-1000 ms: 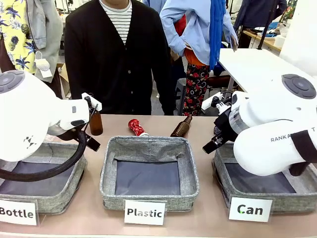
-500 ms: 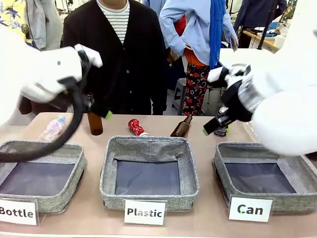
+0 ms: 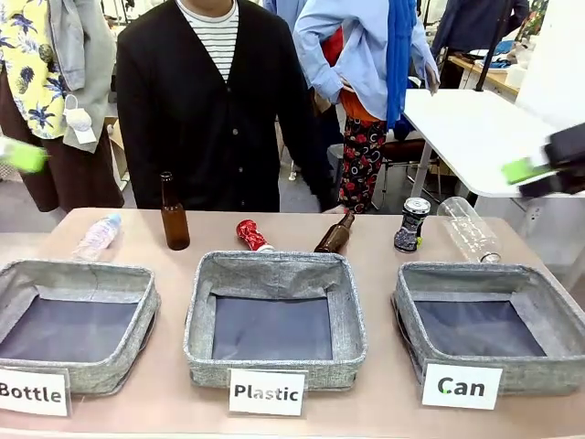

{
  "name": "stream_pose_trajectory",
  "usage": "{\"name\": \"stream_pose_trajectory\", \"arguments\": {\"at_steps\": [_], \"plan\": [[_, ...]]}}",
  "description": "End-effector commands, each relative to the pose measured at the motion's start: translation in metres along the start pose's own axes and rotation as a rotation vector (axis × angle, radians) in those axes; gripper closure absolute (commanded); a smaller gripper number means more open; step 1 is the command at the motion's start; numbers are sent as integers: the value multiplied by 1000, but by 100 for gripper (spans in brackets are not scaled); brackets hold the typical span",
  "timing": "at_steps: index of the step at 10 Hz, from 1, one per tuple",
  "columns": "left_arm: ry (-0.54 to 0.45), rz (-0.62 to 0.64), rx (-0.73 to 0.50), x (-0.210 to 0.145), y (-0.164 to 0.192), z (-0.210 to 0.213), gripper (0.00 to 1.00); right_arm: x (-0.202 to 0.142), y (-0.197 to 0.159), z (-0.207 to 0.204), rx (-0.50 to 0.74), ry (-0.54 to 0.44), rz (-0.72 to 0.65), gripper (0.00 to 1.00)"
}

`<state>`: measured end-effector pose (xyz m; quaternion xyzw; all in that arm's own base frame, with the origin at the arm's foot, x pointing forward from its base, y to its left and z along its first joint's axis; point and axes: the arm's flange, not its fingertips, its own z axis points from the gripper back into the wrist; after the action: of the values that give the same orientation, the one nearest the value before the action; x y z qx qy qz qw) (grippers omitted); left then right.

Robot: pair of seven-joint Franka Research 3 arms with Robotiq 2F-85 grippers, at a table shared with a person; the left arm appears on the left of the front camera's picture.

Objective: Sort the can waste into the basket.
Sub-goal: Pick up the can waste from the table and place it in the right Fabric basket.

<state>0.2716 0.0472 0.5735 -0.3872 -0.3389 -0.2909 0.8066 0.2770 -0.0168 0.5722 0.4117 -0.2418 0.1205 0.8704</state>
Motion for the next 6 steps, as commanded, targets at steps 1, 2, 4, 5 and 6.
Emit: {"name": "stream_pose_trajectory", "arguments": {"at_steps": [1, 2, 4, 5, 6], "plan": [[-106, 277, -105, -83, 85, 22, 0, -24, -77, 27, 104, -163, -238, 0], [-170, 422, -149, -98, 119, 21, 0, -32, -102, 41, 132, -264, -320, 0], [-372, 587, -255, -146, 147, 17, 0, -41, -128, 49, 147, -290, -410, 0], [-421, 601, -256, -146, 149, 10, 0, -36, -138, 41, 140, -280, -454, 0], [-432, 599, -241, -143, 136, -10, 0, -30, -153, 33, 91, -280, -508, 0]]}}
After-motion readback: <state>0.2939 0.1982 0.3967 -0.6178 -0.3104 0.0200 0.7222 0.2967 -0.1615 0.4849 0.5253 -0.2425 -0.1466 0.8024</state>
